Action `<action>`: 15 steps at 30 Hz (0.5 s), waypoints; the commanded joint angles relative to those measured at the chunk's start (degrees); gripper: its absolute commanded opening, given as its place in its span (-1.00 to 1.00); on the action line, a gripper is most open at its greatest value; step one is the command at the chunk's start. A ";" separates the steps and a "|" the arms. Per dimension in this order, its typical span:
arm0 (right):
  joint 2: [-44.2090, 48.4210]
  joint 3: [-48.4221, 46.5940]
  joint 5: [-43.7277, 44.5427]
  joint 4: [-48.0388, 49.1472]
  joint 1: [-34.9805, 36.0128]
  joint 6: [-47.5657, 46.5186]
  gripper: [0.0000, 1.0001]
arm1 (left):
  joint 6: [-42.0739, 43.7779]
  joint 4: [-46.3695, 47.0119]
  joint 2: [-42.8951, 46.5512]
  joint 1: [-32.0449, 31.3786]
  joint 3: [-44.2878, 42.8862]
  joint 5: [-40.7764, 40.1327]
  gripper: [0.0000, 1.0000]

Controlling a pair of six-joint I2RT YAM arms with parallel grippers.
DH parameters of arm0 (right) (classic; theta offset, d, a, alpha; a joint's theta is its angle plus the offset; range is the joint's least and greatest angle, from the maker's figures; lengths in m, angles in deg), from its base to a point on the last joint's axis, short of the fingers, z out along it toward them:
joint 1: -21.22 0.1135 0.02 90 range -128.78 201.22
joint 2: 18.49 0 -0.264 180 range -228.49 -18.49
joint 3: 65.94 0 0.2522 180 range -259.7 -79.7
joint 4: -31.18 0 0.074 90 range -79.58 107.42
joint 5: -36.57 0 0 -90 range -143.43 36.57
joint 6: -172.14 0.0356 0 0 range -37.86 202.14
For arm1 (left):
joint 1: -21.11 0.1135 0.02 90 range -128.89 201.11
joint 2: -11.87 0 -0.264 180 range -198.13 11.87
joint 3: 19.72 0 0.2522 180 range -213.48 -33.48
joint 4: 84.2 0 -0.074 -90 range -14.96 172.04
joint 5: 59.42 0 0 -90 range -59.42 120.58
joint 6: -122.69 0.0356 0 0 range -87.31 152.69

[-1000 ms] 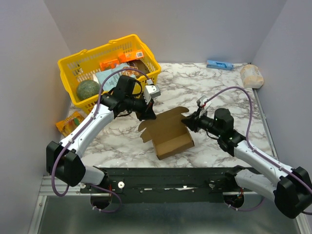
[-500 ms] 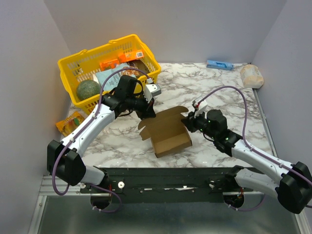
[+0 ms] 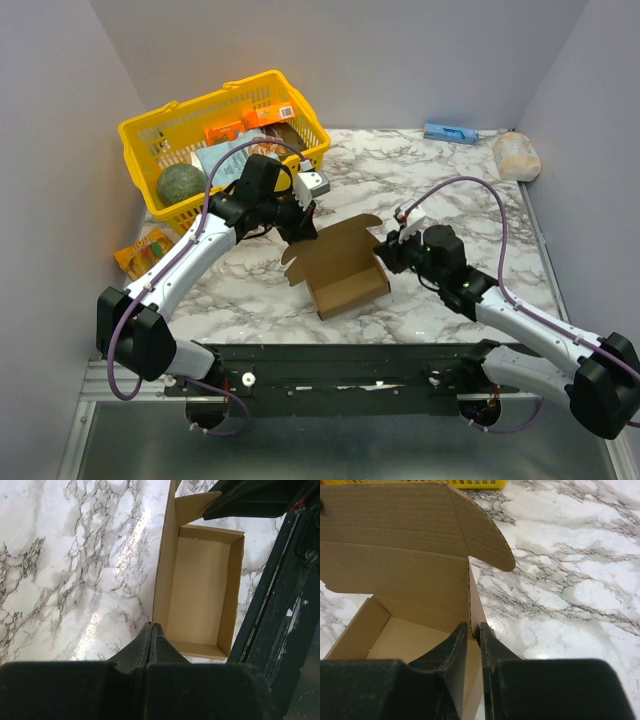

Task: Fold the paper box

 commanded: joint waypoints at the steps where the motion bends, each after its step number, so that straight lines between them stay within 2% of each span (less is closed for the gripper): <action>1: -0.78 0.79 -4.06 3.69 0.52 -1.01 -0.53 | -0.19 2.06 0.01 -0.18 0.95 1.60 -1.00; 8: -3.94 0.26 -2.05 5.45 0.60 -1.54 -0.61 | 0.43 1.54 -0.08 -0.88 1.04 2.05 -1.00; 15: -5.35 1.05 2.44 6.94 0.52 -0.40 -0.93 | 0.43 1.62 -0.08 -0.97 1.04 1.70 -1.00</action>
